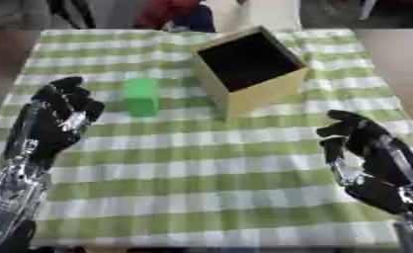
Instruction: Pick up objects on the table and place them in the box.
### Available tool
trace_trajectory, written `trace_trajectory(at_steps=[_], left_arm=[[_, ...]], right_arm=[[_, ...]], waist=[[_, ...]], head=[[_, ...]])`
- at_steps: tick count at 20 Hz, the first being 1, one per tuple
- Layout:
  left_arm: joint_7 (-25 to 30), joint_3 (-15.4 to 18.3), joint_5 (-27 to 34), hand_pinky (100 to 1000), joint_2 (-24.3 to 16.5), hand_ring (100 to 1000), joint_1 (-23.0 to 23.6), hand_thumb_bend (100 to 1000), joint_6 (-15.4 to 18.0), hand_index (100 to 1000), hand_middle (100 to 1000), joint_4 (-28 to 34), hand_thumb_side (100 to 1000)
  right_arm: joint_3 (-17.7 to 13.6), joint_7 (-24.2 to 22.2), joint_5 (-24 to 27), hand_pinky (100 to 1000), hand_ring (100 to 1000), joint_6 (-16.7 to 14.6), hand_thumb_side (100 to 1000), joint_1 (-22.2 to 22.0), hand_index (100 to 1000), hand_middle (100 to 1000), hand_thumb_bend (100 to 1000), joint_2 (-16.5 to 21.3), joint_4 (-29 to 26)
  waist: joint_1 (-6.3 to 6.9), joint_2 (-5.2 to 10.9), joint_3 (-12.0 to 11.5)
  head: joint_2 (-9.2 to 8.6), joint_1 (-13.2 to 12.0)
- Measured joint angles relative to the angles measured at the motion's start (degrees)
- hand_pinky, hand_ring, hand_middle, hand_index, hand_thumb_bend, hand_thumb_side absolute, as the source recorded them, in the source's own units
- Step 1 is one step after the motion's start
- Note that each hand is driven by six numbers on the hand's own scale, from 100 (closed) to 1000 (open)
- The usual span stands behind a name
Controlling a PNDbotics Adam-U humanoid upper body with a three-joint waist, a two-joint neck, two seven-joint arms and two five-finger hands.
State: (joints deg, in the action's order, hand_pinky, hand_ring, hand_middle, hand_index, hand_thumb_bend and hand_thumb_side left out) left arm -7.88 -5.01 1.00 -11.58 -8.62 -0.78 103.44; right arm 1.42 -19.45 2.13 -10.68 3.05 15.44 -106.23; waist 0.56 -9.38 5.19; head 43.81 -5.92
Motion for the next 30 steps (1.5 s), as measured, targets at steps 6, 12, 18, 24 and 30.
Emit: trace_trajectory(at_steps=[6, 12, 18, 24, 30], left_arm=[[0.00, 0.01, -0.02, 675, 0.00, 625, 0.00, 694, 0.00, 758, 579, 0.01, 321], [0.89, 0.03, -1.02, 686, -1.09, 645, -1.02, 709, -0.62, 770, 599, 0.01, 289], [4.47, 0.12, -5.99, 690, -7.58, 657, -6.21, 698, -1.89, 775, 616, 0.03, 214], [12.34, -1.78, -14.30, 687, -16.55, 658, -14.84, 721, -4.76, 782, 625, -2.14, 192], [21.06, -6.36, -22.91, 681, -21.97, 657, -23.76, 759, -6.38, 782, 634, -7.52, 158]], right_arm=[[0.00, 0.00, 0.00, 702, 772, 0.00, 263, 0.00, 873, 622, 100, 0.00, 0.00], [0.00, 0.00, 0.00, 702, 772, 0.00, 262, -0.01, 873, 623, 100, 0.00, 0.00], [0.00, 0.00, 0.00, 702, 772, 0.00, 262, -0.11, 873, 623, 100, 0.02, 0.00], [0.03, -0.03, 0.00, 702, 772, 0.00, 261, -0.52, 873, 623, 100, 0.05, 0.00], [0.13, -0.18, 0.00, 702, 772, 0.07, 262, -0.53, 873, 623, 100, 0.12, 0.00]], waist=[[0.00, 0.00, 0.00], [0.01, 0.02, 0.01], [0.13, 0.44, 0.09], [0.36, 0.80, 0.51], [0.43, 1.00, 1.14]], head=[[0.00, 0.00], [0.00, 0.00], [0.00, 0.03], [0.00, 0.05], [0.00, 0.05]])
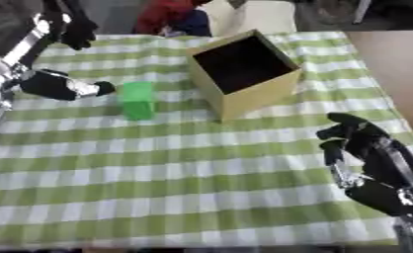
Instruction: Pick up objects on the table and place them in the box.
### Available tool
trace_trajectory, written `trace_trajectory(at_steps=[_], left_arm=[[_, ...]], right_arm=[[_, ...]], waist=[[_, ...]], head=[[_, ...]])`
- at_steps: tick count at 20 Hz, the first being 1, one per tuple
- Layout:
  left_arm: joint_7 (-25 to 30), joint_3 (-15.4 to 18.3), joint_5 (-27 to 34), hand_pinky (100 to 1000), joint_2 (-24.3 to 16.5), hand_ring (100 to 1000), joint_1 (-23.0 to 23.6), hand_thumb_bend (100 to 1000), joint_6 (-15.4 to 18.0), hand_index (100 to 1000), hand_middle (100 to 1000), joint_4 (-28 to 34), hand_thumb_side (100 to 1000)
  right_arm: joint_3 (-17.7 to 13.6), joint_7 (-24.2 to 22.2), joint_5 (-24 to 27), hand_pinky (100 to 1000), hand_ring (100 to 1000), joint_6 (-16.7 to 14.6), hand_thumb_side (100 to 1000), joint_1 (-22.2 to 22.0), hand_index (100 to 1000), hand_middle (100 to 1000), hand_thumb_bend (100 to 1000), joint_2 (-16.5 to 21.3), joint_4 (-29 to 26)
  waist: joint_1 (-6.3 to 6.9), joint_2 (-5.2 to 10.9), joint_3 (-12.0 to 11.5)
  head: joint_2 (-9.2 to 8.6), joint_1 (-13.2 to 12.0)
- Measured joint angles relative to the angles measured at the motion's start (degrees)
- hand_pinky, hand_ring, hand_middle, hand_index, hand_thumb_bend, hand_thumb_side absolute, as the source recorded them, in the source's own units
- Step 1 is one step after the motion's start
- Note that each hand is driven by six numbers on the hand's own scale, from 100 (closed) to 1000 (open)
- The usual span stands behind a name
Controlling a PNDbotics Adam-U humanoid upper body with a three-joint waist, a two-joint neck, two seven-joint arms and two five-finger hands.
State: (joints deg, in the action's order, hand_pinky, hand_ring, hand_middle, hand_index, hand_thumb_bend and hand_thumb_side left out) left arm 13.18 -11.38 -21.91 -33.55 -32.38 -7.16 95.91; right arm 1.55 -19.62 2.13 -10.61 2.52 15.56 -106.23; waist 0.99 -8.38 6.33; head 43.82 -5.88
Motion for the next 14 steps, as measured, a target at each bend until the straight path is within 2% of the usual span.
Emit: trace_trajectory(at_steps=[8, 14], left_arm=[[6.99, -5.59, -8.79, 672, 0.99, 652, -8.67, 782, 0.59, 773, 633, -13.39, 124], [9.00, -7.23, -14.03, 670, 3.89, 649, -11.75, 789, 2.86, 770, 630, -21.95, 123]], right_arm=[[0.25, -0.13, 0.01, 702, 772, -0.05, 263, -0.05, 873, 623, 100, 0.08, 0.01], [0.26, -0.25, 0.03, 702, 772, -0.12, 264, -0.05, 873, 623, 100, 0.08, 0.03]], waist=[[0.09, 0.27, 0.34], [0.08, 0.29, 0.57]], head=[[0.00, -0.04], [0.00, -0.10]])
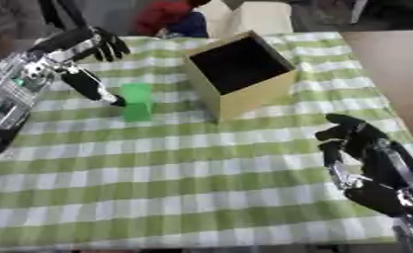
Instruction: Pick up objects on the table and place them in the box.
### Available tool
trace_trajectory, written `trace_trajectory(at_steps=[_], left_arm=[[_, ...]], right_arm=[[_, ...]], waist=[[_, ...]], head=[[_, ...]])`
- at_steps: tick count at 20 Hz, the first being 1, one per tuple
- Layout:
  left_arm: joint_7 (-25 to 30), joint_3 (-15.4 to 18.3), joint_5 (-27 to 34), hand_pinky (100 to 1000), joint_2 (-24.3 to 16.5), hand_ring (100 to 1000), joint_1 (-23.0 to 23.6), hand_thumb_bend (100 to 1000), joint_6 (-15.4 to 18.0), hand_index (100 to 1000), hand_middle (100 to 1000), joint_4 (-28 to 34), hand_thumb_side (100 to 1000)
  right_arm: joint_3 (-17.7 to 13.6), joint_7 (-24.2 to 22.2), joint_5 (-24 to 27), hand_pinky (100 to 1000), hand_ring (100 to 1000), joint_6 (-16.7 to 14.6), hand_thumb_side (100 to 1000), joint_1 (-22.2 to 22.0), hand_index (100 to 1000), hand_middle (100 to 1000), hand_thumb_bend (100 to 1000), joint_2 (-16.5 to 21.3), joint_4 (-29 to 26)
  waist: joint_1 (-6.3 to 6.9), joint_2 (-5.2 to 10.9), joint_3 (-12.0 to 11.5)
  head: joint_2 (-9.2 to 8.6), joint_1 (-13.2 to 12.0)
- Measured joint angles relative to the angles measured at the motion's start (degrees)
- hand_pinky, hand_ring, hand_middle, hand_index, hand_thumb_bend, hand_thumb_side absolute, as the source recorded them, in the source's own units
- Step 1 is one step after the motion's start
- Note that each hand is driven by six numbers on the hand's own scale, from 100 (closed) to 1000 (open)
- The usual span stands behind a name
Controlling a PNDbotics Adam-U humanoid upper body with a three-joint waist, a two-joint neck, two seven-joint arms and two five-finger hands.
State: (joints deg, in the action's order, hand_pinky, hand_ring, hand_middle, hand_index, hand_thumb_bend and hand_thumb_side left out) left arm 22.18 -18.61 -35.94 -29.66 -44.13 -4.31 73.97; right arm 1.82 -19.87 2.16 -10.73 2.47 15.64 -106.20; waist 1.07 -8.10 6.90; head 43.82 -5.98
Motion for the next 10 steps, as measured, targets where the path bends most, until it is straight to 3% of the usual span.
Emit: trace_trajectory(at_steps=[10], left_arm=[[1.04, -0.21, -2.40, 667, 2.42, 621, -0.74, 790, 2.08, 769, 611, -6.91, 128]], right_arm=[[0.01, -0.22, 0.01, 702, 772, 0.20, 266, 0.01, 873, 622, 100, 0.00, 0.02]], waist=[[0.21, 0.00, 0.42]], head=[[0.00, -0.01]])
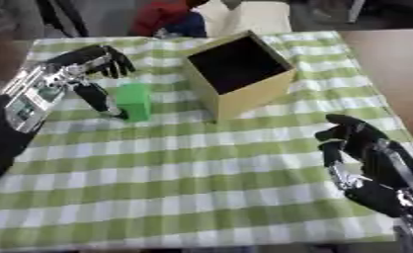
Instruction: Pick up objects on the table and place them in the box.
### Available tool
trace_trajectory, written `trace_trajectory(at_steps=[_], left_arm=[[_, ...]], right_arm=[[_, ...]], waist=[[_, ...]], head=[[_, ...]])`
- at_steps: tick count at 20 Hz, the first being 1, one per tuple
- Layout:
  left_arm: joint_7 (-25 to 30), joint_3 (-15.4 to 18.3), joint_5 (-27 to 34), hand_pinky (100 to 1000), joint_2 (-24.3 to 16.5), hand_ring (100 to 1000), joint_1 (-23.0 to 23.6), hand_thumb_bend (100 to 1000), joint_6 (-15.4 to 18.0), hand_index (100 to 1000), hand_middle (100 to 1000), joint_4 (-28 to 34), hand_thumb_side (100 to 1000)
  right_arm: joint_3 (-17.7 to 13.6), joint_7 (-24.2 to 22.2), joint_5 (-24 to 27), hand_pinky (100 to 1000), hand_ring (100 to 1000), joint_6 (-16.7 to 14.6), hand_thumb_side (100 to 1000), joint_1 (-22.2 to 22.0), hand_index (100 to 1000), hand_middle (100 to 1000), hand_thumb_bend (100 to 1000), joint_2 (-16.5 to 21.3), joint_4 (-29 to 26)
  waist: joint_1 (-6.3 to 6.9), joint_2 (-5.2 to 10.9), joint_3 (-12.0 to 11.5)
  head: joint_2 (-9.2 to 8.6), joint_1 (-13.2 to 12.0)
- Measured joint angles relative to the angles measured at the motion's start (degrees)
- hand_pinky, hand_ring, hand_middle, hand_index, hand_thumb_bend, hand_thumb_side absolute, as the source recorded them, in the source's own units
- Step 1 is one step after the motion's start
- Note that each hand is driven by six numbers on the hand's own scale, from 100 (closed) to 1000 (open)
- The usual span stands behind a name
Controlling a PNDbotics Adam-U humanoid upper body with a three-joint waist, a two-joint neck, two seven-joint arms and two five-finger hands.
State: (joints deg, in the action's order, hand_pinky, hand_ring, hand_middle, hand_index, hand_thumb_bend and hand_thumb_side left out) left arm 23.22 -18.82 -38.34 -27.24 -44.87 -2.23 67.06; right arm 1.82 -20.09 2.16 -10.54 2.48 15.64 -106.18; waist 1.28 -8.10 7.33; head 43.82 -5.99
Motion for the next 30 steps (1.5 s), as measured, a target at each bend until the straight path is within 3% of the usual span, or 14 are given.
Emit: trace_trajectory(at_steps=[14, 24, 30], left_arm=[[-1.85, 0.85, -2.39, 654, 2.30, 602, -0.80, 775, 0.07, 751, 583, -5.46, 118], [-3.45, 1.42, -3.74, 627, 3.09, 535, -0.90, 762, -0.06, 699, 498, -7.46, 100], [-4.71, 1.45, -4.00, 590, 3.09, 451, -0.93, 625, -0.30, 585, 384, -7.68, 100]], right_arm=[[0.03, -0.05, 0.00, 702, 772, 0.02, 268, 0.02, 873, 622, 100, -0.01, 0.02], [0.14, -0.10, 0.00, 702, 772, 0.01, 270, 0.02, 873, 622, 100, -0.02, 0.06], [0.29, -0.15, 0.00, 702, 772, 0.03, 272, 0.03, 873, 622, 100, -0.02, 0.20]], waist=[[-0.04, -0.03, 0.21], [-0.12, -0.09, 0.28], [-0.18, -0.09, 0.28]], head=[[0.00, -0.28], [0.00, -0.38], [0.00, -0.37]])
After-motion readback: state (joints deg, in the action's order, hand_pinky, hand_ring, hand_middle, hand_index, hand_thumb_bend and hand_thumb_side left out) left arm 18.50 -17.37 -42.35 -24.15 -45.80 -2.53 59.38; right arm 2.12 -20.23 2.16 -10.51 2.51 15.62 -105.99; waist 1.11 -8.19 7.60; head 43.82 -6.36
